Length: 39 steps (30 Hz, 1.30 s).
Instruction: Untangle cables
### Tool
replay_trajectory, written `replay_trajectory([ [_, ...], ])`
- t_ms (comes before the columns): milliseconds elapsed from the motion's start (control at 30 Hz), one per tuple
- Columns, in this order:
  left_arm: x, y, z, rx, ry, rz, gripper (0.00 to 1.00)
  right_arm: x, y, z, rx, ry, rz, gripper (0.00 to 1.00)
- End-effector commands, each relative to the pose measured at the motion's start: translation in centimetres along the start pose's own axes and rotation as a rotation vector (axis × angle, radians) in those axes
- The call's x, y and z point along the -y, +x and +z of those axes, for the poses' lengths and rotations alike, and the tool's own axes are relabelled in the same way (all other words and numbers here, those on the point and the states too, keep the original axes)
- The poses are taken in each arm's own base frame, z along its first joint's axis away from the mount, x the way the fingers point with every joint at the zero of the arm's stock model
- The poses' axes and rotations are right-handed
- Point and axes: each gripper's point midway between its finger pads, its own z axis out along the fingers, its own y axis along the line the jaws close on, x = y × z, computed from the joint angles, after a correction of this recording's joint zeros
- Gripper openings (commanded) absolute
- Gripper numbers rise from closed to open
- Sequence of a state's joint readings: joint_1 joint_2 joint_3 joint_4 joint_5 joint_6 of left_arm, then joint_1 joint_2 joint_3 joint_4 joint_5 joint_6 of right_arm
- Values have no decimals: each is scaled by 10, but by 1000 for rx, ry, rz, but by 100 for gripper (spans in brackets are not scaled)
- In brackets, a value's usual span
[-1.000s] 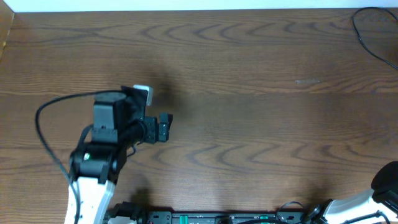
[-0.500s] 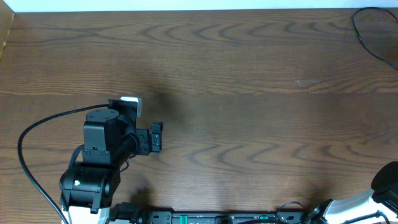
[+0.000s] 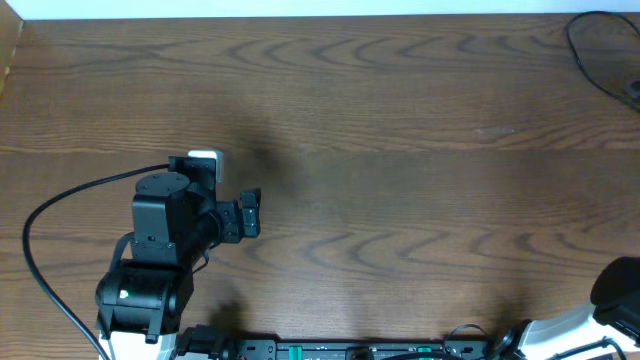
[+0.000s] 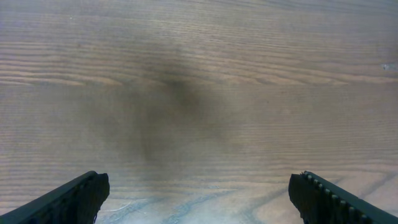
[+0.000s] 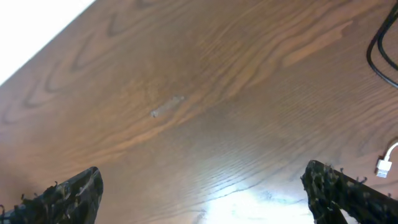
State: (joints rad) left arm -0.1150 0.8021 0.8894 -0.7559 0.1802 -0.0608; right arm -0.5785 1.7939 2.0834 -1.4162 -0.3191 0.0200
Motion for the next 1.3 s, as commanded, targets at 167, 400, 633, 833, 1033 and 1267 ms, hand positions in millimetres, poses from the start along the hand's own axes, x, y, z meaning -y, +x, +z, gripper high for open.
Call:
replay_trajectory([
  [167, 1, -7, -2, 32, -2, -20, 98, -39, 4, 8, 2, 63, -158, 99],
  [400, -3, -12, -2, 53, -22, -18, 98, -77, 17, 15, -29, 32, -273, 99],
  [633, 0, -46, -6, 193, -20, 73, 98, -108, 27, 22, -25, 77, -359, 99],
  [833, -4, -68, -11, 284, -61, 99, 98, -123, 29, 25, 7, 131, -298, 99],
  [1033, -20, -69, -14, 297, -145, 41, 98, -124, 37, 36, 3, 201, -285, 99],
  [1267, -27, -70, -15, 301, -191, 51, 98, -118, 46, 74, -23, 210, -291, 99],
])
